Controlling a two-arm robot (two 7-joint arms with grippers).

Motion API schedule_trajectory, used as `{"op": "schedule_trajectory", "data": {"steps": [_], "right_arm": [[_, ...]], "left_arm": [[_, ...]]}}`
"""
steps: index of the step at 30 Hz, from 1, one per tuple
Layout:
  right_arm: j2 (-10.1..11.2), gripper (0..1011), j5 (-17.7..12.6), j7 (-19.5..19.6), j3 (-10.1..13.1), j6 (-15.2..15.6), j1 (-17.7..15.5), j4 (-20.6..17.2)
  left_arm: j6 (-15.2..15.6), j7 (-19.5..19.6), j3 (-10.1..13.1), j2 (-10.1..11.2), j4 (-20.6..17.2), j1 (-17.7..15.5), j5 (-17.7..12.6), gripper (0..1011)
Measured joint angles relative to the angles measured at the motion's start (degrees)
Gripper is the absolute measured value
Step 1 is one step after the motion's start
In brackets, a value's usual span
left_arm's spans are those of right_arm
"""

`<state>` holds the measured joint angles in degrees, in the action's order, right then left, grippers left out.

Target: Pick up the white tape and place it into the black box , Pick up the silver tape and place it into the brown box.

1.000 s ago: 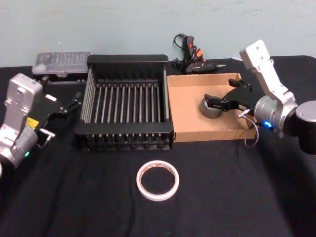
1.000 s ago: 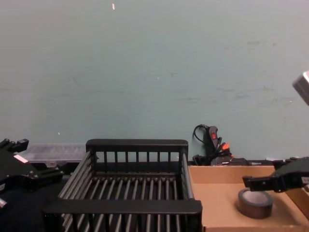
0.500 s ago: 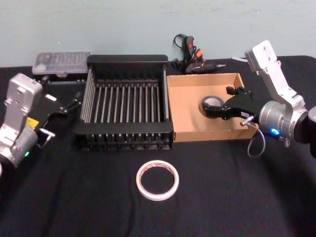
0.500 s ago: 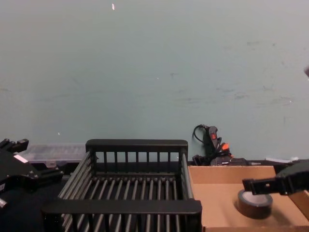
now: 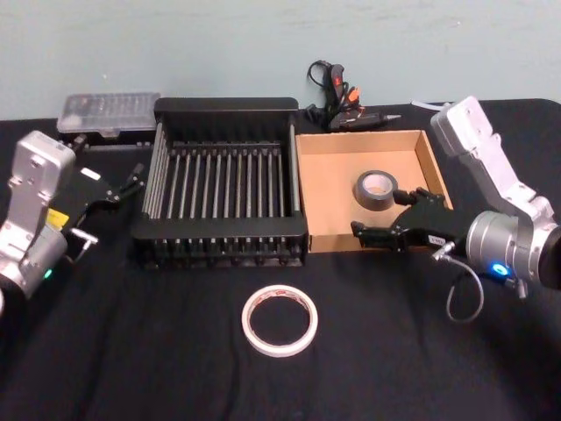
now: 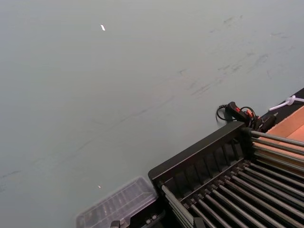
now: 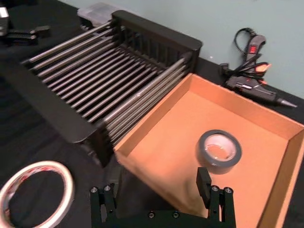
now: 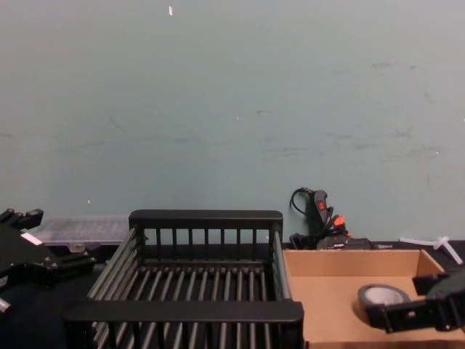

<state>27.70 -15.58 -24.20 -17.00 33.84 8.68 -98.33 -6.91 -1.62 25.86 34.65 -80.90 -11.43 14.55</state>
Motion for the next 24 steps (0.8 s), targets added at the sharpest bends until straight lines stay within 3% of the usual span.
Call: {"op": "schedule_trajectory", "data": {"steps": [10, 24], "right_arm": [[1.9, 1002, -0.5, -0.2, -3.0, 1.6, -1.6, -3.6], [1.5, 1002, -0.5, -1.3, -8.9, 2.0, 1.5, -2.1]], "left_arm": [[0.0, 0.0, 0.0, 0.0, 0.0, 0.0, 0.0, 1001], [0.0, 0.0, 0.0, 0.0, 0.0, 0.0, 0.0, 1002]]}}
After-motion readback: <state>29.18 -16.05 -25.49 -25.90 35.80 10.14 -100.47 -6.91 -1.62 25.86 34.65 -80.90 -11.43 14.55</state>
